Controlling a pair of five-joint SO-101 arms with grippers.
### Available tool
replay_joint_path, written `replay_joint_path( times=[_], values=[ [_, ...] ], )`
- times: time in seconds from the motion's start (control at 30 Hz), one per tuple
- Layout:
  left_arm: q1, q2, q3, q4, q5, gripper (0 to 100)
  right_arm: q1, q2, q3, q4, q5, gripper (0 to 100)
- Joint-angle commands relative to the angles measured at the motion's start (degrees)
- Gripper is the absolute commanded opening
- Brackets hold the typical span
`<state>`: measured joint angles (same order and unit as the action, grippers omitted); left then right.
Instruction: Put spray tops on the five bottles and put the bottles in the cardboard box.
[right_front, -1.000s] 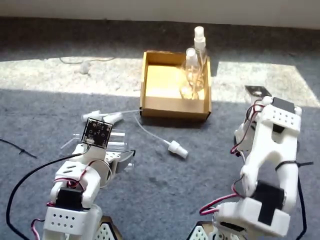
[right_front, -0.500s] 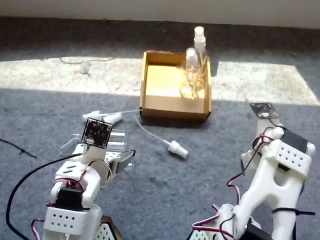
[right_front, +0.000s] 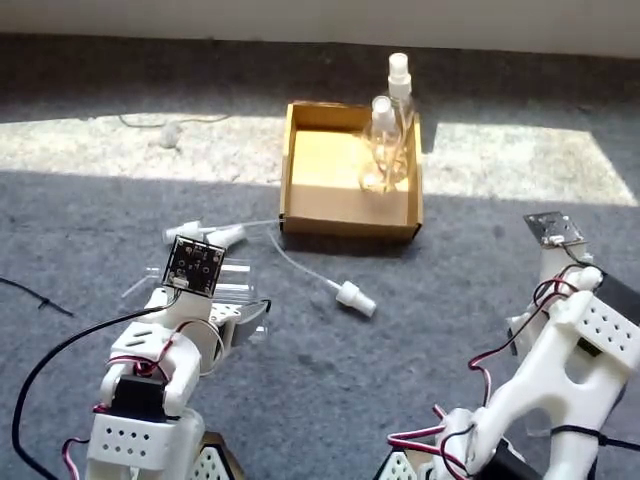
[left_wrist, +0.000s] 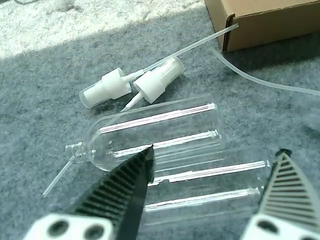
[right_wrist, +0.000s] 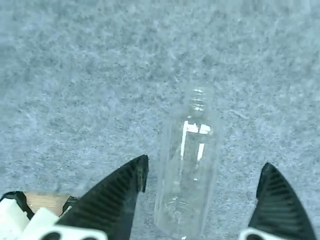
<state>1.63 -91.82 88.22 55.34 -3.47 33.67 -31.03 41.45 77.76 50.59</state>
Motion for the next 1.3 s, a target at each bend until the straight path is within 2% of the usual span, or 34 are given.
replay_joint_path(
  times=[0.0,0.63,0.9,1.1,1.27],
  values=[
    [-0.4,-0.4,-0.4,-0.9,-0.6,34,-1.5,-1.5,2.4,-2.6,0.4,31.0],
    [-0.4,-0.4,-0.4,-0.8,-0.6,34,-0.9,-0.9,8.8,-11.0,0.5,31.0],
    [-0.5,-0.4,-0.4,-0.8,-0.6,34,1.0,15.9,4.2,-11.5,0.6,31.0],
    [-0.5,-0.4,-0.4,-0.8,-0.6,34,0.6,17.8,-0.9,-14.0,0.4,31.0],
    [-0.7,-0.4,-0.5,-0.8,-0.6,34,0.7,18.4,0.8,-17.1,1.1,22.8]
  ],
)
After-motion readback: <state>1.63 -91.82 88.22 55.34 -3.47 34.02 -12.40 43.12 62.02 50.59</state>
